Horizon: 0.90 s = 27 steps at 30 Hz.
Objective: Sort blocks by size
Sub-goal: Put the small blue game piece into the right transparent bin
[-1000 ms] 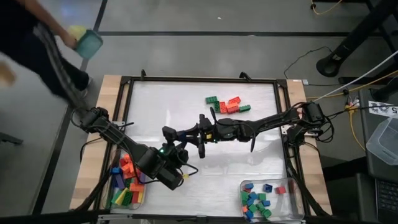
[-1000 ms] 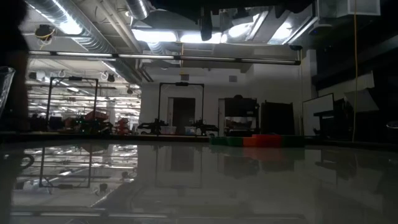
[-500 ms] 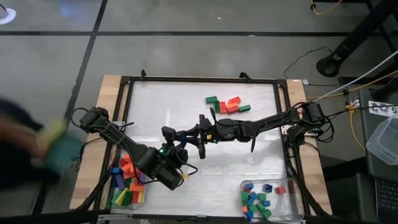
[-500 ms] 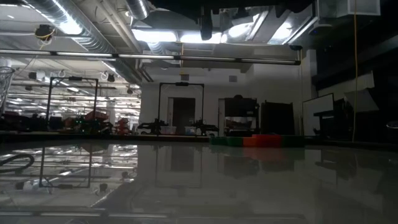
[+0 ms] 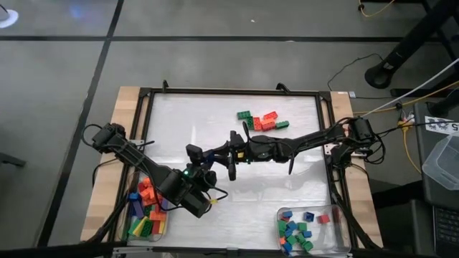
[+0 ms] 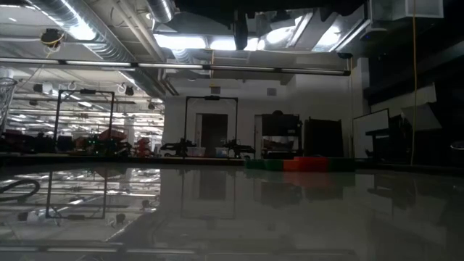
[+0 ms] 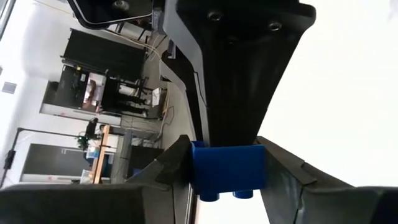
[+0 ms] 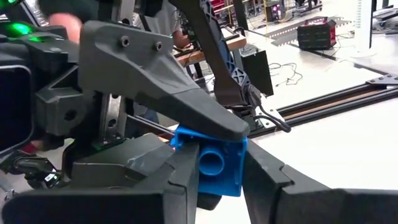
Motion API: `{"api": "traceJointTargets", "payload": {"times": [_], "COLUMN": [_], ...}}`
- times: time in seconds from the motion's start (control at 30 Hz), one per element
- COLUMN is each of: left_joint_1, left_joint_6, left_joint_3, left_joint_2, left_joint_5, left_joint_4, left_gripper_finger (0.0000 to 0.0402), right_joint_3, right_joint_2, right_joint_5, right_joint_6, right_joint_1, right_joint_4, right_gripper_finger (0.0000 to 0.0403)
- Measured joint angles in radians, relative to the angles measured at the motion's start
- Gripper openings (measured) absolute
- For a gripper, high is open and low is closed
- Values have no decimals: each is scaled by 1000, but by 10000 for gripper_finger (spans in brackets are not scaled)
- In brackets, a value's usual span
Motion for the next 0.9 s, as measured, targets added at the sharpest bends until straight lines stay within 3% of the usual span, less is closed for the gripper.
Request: {"api": "traceJointTargets", "payload": {"times": [0.23, 0.53, 0.7, 0.9], "left_joint_1": [-1, -8, -23, -57], "left_joint_6": [4, -18, -107, -262], "left_joint_3": [0, 1, 0, 0], "left_joint_2": [0, 0, -1, -1], "left_joint_5": [7, 46, 79, 151], "left_joint_4": [-3, -18, -121, -239], "left_gripper_finger": [133, 133, 133, 133], "right_joint_3": [0, 3, 74, 196], "right_joint_2": [0, 0, 0, 0], "right_joint_5": [-6, -4, -11, -13], "right_joint_6": [-3, -13, -11, -56], "right_joint_1": [0, -2, 0, 0], "right_joint_4": [-3, -40, -219, -467], "right_gripper_finger": [103, 206, 240, 243]}}
